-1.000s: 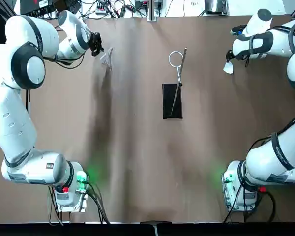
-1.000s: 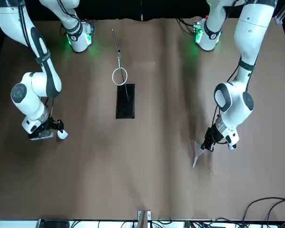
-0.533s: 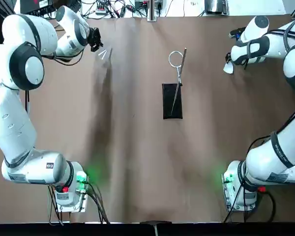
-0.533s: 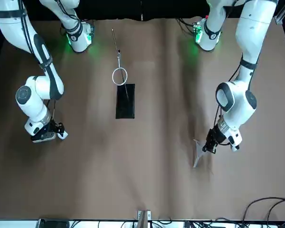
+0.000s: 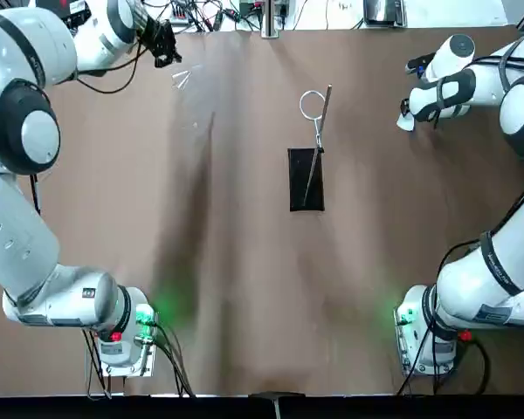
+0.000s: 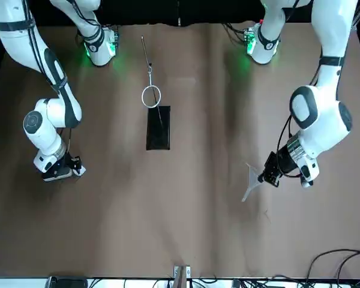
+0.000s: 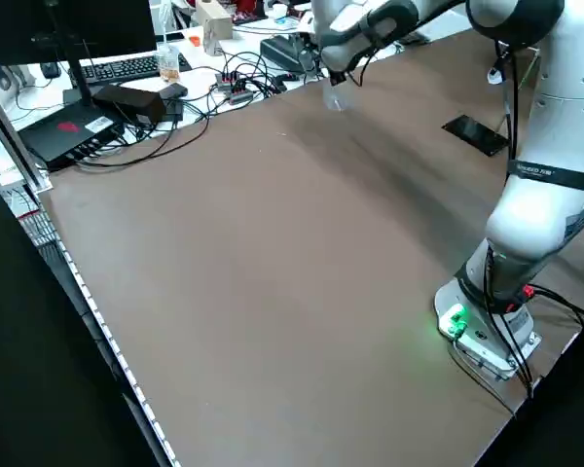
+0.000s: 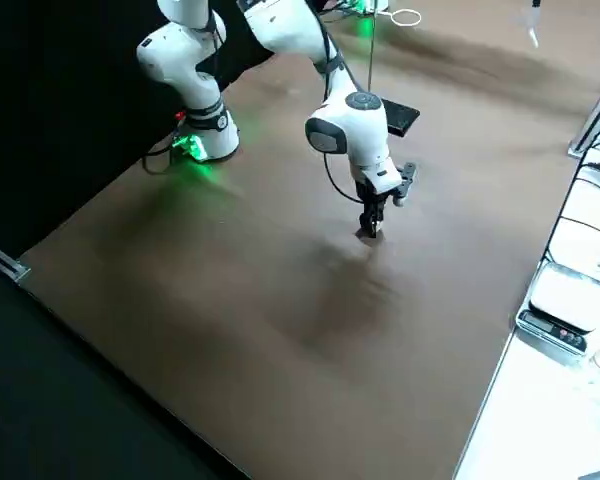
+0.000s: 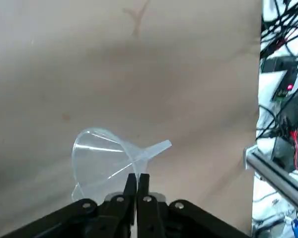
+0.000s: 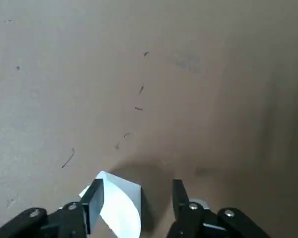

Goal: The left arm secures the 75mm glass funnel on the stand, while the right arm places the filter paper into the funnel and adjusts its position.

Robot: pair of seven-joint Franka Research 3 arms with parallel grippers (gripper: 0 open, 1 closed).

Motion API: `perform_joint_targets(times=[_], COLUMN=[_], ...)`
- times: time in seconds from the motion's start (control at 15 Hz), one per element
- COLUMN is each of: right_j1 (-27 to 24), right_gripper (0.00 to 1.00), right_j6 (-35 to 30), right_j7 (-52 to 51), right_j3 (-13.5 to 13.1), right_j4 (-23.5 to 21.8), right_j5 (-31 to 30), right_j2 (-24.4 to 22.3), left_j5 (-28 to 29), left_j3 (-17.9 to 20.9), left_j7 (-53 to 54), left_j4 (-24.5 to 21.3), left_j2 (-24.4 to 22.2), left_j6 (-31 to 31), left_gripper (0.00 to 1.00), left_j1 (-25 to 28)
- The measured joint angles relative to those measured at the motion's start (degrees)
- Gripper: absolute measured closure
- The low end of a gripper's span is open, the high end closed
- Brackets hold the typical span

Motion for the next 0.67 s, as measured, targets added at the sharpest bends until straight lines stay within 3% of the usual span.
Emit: perform_joint_targets(times=[0.07, 0.2, 0.27, 0.6, 0.67], right_j1=[0.0, 0.0, 0.0, 0.0, 0.0], right_gripper=[0.45, 0.49, 0.58, 0.64, 0.70], right_j6=[0.0, 0.0, 0.0, 0.0, 0.0], right_j7=[0.0, 0.0, 0.0, 0.0, 0.0], right_j3=[0.0, 0.0, 0.0, 0.0, 0.0], right_j4=[0.0, 0.0, 0.0, 0.0, 0.0], right_j5=[0.0, 0.0, -0.1, -0.1, -0.1], right_j2=[0.1, 0.2, 0.3, 0.4, 0.4], left_j5=[0.0, 0.3, 1.0, 4.9, 5.1], left_j3=[0.0, 0.1, 0.0, -1.1, -1.3], left_j7=[-1.4, -6.1, -9.0, -27.8, -30.9], left_j4=[0.8, 2.4, 3.4, 9.7, 10.5], left_j2=[-0.8, -2.1, -2.6, -3.4, -3.4], left_j6=[-2.6, -7.1, -9.5, -19.3, -20.1], left_gripper=[0.96, 0.96, 0.96, 0.96, 0.96], left_j1=[0.0, -0.1, -0.2, -1.9, -2.6])
